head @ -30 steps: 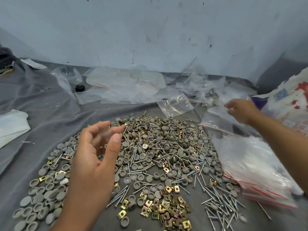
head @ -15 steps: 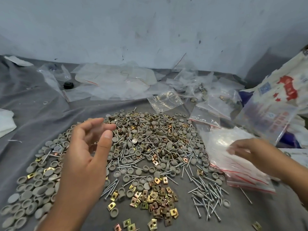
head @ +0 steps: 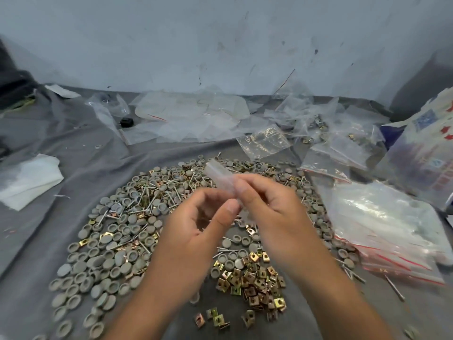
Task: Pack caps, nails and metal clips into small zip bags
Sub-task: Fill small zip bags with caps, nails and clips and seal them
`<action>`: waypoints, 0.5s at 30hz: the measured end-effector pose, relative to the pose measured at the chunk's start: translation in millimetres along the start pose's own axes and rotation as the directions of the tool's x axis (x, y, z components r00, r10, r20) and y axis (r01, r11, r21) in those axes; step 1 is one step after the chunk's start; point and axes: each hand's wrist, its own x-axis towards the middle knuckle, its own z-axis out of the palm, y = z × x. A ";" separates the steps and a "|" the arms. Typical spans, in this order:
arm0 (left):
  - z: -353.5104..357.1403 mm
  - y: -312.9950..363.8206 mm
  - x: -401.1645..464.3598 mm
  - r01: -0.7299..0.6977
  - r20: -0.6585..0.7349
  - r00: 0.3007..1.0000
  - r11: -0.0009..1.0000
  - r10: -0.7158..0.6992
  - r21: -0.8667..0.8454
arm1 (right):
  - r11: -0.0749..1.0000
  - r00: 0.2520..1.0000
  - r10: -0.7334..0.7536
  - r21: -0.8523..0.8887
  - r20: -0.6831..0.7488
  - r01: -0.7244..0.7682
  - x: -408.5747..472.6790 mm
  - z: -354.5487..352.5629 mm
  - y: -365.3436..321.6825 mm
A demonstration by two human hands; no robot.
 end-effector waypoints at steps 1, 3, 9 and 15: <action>-2.8 -0.8 1.3 0.001 -0.025 1.000 1.000 -0.001 -0.005 | 0.999 1.000 0.000 0.049 -0.017 0.001 0.1 6.7 3.0; -9.5 -3.4 3.2 0.008 -0.065 0.998 1.000 -0.008 -0.010 | 0.993 0.999 0.011 0.122 -0.045 -0.006 -1.2 13.6 11.6; -16.4 -7.0 0.5 -0.006 -0.043 0.999 0.995 0.010 0.095 | 0.985 0.998 0.058 0.163 -0.023 -0.053 -7.5 21.0 24.9; -8.6 -7.4 2.4 0.002 -0.126 0.992 1.000 0.001 0.021 | 0.993 0.995 0.070 0.098 -0.078 -0.062 -6.6 17.0 32.0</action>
